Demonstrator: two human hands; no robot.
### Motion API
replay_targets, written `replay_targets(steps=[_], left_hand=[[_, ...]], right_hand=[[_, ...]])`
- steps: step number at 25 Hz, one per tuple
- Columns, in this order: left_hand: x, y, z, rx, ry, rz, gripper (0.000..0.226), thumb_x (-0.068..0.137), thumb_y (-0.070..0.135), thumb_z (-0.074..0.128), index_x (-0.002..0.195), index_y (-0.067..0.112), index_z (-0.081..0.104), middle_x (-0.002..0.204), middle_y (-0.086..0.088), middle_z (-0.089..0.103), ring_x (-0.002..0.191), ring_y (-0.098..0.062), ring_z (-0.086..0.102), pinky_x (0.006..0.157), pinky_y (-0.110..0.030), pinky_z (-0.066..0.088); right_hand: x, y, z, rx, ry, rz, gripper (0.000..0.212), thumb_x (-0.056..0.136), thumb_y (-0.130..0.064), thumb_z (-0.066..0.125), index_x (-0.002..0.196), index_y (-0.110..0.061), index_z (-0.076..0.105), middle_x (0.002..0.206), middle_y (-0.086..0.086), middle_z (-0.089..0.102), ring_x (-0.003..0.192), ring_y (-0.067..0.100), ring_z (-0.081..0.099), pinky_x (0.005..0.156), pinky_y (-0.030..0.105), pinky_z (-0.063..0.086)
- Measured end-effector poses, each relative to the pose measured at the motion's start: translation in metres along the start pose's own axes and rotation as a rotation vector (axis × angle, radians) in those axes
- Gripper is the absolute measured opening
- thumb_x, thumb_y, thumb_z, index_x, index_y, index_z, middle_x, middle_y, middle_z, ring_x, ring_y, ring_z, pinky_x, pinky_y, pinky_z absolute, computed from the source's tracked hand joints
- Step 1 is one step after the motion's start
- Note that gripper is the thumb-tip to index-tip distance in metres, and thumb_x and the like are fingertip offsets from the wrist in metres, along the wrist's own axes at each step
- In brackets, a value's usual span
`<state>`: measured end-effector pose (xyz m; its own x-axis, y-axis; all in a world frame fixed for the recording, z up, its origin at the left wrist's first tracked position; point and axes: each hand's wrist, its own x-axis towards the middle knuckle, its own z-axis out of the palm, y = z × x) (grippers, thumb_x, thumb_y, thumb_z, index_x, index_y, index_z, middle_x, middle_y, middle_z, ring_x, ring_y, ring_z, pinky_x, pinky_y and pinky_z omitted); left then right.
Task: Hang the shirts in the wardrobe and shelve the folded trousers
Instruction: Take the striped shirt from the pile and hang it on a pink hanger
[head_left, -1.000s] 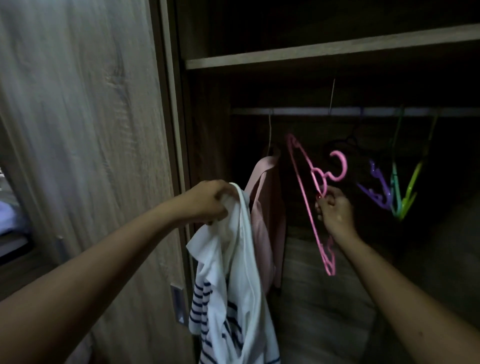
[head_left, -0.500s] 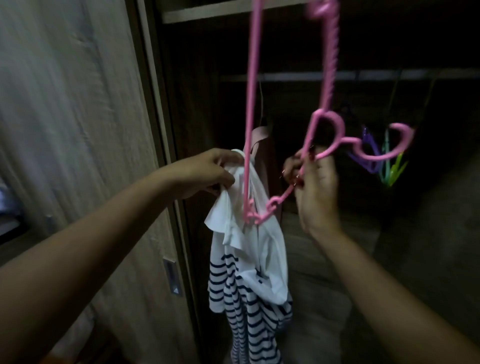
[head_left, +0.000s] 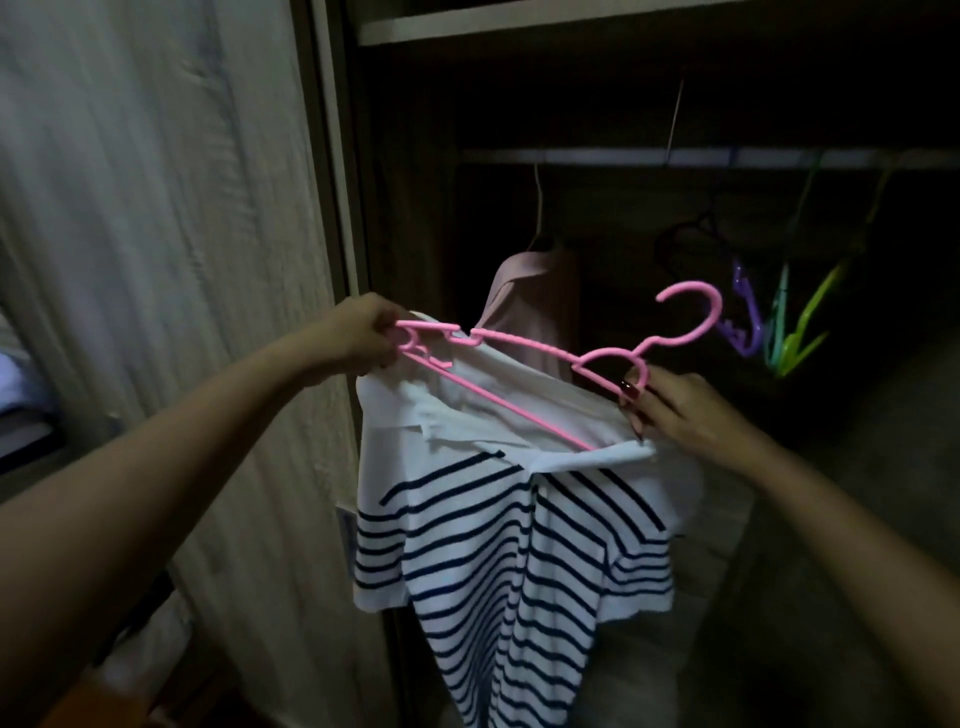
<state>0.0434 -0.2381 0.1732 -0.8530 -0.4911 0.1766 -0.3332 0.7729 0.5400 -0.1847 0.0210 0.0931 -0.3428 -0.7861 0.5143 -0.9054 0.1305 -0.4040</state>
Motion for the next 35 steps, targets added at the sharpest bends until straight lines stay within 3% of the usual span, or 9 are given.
replay_targets(steps=[6, 9, 14, 16, 20, 24, 28, 32, 35], left_hand=[[-0.001, 0.006, 0.006, 0.155, -0.04, 0.121, 0.062, 0.076, -0.013, 0.051, 0.122, 0.027, 0.063, 0.114, -0.002, 0.059, 0.1, -0.021, 0.058, 0.087, -0.037, 0.054], [-0.004, 0.015, 0.011, 0.035, -0.073, 0.19, 0.055, 0.075, -0.011, 0.055, 0.116, 0.023, 0.066, 0.112, -0.003, 0.065, 0.091, -0.018, 0.063, 0.077, -0.033, 0.057], [-0.014, 0.016, 0.017, -0.155, -0.299, 0.295, 0.039, 0.083, -0.004, 0.054, 0.106, 0.022, 0.071, 0.103, -0.007, 0.07, 0.07, -0.014, 0.062, 0.057, -0.03, 0.051], [-0.014, 0.007, 0.017, -0.192, -0.181, 0.393, 0.024, 0.085, 0.023, 0.06, 0.107, 0.02, 0.069, 0.101, -0.003, 0.072, 0.083, -0.014, 0.067, 0.073, -0.036, 0.057], [-0.01, -0.018, 0.031, 0.157, -0.045, 0.434, 0.073, 0.078, 0.077, 0.032, 0.101, 0.017, 0.068, 0.09, -0.005, 0.07, 0.08, -0.019, 0.066, 0.073, -0.037, 0.052], [-0.013, -0.03, 0.057, 0.027, 0.0, 0.497, 0.039, 0.091, 0.052, 0.047, 0.087, 0.018, 0.065, 0.07, 0.004, 0.061, 0.064, -0.012, 0.058, 0.056, -0.024, 0.045], [-0.011, -0.044, 0.057, 0.098, 0.196, 0.593, 0.051, 0.087, 0.054, 0.043, 0.089, 0.009, 0.067, 0.067, 0.0, 0.061, 0.06, -0.014, 0.055, 0.052, -0.02, 0.037], [-0.012, -0.061, 0.054, 0.146, 0.188, 0.623, 0.071, 0.087, 0.068, 0.031, 0.089, 0.007, 0.067, 0.07, -0.003, 0.066, 0.057, -0.011, 0.059, 0.054, -0.027, 0.042], [-0.015, -0.07, 0.06, 0.189, 0.172, 0.651, 0.068, 0.087, 0.069, 0.029, 0.093, 0.014, 0.069, 0.072, 0.006, 0.067, 0.055, 0.002, 0.054, 0.053, -0.011, 0.041]], right_hand=[[-0.001, -0.003, 0.0, -0.139, -0.194, -0.049, 0.026, 0.096, -0.017, 0.048, 0.078, -0.036, 0.048, 0.063, -0.005, 0.062, 0.057, 0.008, 0.06, 0.056, 0.014, 0.041], [0.013, -0.023, 0.003, -0.091, -0.03, -0.107, 0.019, 0.094, -0.014, 0.051, 0.082, -0.028, 0.054, 0.069, -0.003, 0.065, 0.061, 0.007, 0.061, 0.061, 0.017, 0.044], [0.024, -0.034, 0.024, -0.087, -0.125, -0.142, 0.016, 0.091, -0.015, 0.055, 0.078, -0.011, 0.062, 0.069, 0.001, 0.068, 0.064, 0.009, 0.061, 0.06, 0.017, 0.04], [0.029, -0.038, 0.013, -0.008, -0.046, -0.137, 0.02, 0.092, -0.015, 0.055, 0.074, -0.01, 0.061, 0.066, -0.001, 0.067, 0.063, 0.008, 0.061, 0.06, 0.014, 0.041], [0.033, -0.047, 0.0, -0.003, -0.051, -0.173, 0.013, 0.089, -0.005, 0.057, 0.079, -0.007, 0.064, 0.068, 0.002, 0.067, 0.066, 0.012, 0.064, 0.065, 0.023, 0.046], [0.029, -0.041, -0.002, 0.088, -0.039, -0.133, 0.011, 0.091, -0.011, 0.057, 0.087, -0.008, 0.067, 0.076, 0.003, 0.068, 0.072, 0.01, 0.064, 0.068, 0.023, 0.046], [0.027, -0.003, -0.022, -0.096, -0.154, 0.069, 0.023, 0.095, -0.019, 0.052, 0.105, -0.006, 0.069, 0.102, 0.01, 0.068, 0.094, 0.019, 0.062, 0.087, 0.029, 0.045], [0.016, 0.009, -0.026, -0.052, -0.452, 0.268, 0.022, 0.091, -0.013, 0.057, 0.082, 0.0, 0.071, 0.075, 0.012, 0.07, 0.067, 0.015, 0.057, 0.067, 0.036, 0.047], [0.018, 0.005, -0.017, -0.24, -0.219, 0.169, 0.018, 0.081, -0.006, 0.061, 0.064, -0.005, 0.068, 0.06, 0.006, 0.067, 0.054, 0.004, 0.055, 0.058, 0.028, 0.043]])
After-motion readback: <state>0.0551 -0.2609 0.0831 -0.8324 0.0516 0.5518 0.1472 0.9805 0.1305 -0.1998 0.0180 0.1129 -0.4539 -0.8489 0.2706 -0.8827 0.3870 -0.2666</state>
